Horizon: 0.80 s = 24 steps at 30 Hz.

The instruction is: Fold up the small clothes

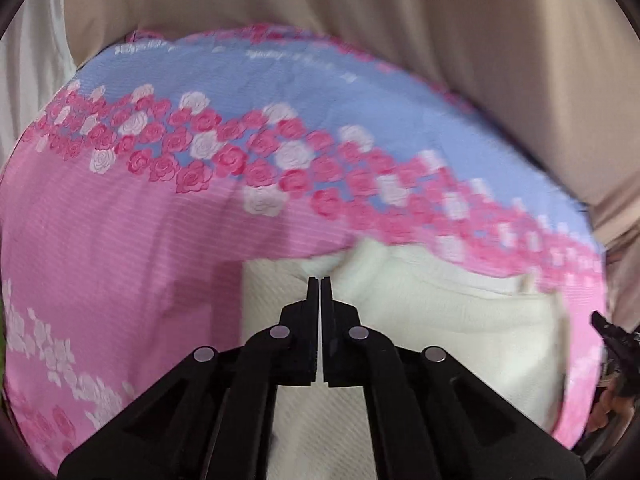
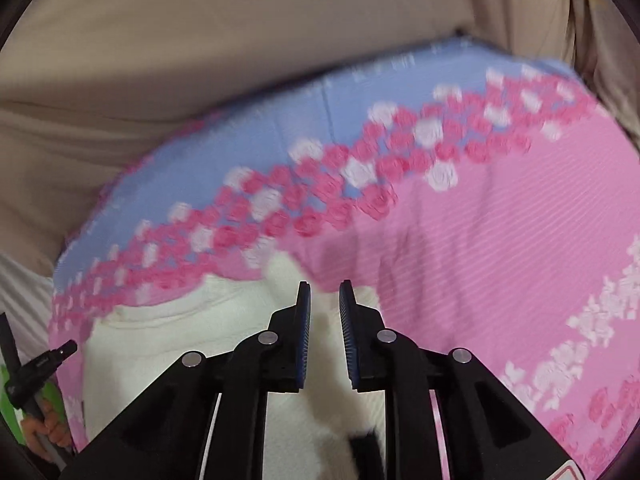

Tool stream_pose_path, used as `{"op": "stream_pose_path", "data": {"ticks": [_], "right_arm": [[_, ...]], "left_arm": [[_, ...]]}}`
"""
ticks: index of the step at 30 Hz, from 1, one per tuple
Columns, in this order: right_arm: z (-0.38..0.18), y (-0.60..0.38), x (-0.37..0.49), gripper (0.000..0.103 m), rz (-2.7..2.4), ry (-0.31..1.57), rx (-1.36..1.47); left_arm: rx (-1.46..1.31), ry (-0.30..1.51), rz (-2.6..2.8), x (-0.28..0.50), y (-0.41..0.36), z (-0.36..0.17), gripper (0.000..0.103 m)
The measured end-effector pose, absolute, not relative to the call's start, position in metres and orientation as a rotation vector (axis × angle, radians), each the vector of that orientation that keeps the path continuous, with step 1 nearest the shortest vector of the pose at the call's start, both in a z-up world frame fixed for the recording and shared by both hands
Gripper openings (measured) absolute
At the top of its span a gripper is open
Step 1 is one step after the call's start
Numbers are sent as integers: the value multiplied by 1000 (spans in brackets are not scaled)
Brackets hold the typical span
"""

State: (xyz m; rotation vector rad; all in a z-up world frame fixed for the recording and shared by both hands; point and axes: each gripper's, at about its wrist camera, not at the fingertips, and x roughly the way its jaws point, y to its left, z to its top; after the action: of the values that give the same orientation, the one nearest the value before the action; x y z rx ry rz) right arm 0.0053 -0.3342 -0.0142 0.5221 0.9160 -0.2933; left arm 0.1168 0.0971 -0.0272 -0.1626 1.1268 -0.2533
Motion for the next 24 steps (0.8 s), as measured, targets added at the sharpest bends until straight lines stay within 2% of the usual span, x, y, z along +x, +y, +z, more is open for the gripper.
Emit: {"op": "stream_pose_path", "data": {"ticks": [2, 4, 6, 8, 9, 10, 15, 18, 19, 20, 21, 23, 24], "right_arm": [[-6, -310, -11, 17, -207, 911, 514], [-17, -267, -25, 11, -85, 975, 506], [-43, -227, -22, 5, 8, 1066, 479], [-74, -199, -11, 4, 31, 1153, 407], [-91, -191, -4, 0, 17, 1188, 366], [-92, -191, -3, 0, 13, 1149, 370], [-59, -190, -9, 1, 7, 1126, 379], [-85, -182, -15, 0, -26, 1211, 271], [-81, -183, -19, 1, -37, 1190, 302], [-74, -184, -20, 6, -26, 1192, 356], [-64, -184, -22, 6, 5, 1166, 418], [-47, -175, -21, 6, 85, 1109, 487], [-42, -168, -17, 6, 97, 1106, 476]], "left_arm": [[-185, 1139, -306, 92, 90, -21, 3], [-223, 1215, -336, 76, 80, -43, 11], [-188, 1272, -272, 73, 75, -74, 10], [-210, 1225, -247, 72, 82, -87, 10], [-213, 1229, -235, 74, 84, -86, 10], [-224, 1244, -222, 77, 87, -83, 10], [-201, 1185, -170, 73, 113, -58, 10], [-290, 1197, -170, 64, 142, -54, 12], [-354, 1195, -179, 57, 156, -51, 16], [-409, 1186, -186, 50, 166, -48, 31], [-452, 1177, -181, 45, 175, -46, 50], [-581, 1142, -165, 29, 195, -48, 61], [-625, 1134, -171, 25, 198, -51, 62]]}}
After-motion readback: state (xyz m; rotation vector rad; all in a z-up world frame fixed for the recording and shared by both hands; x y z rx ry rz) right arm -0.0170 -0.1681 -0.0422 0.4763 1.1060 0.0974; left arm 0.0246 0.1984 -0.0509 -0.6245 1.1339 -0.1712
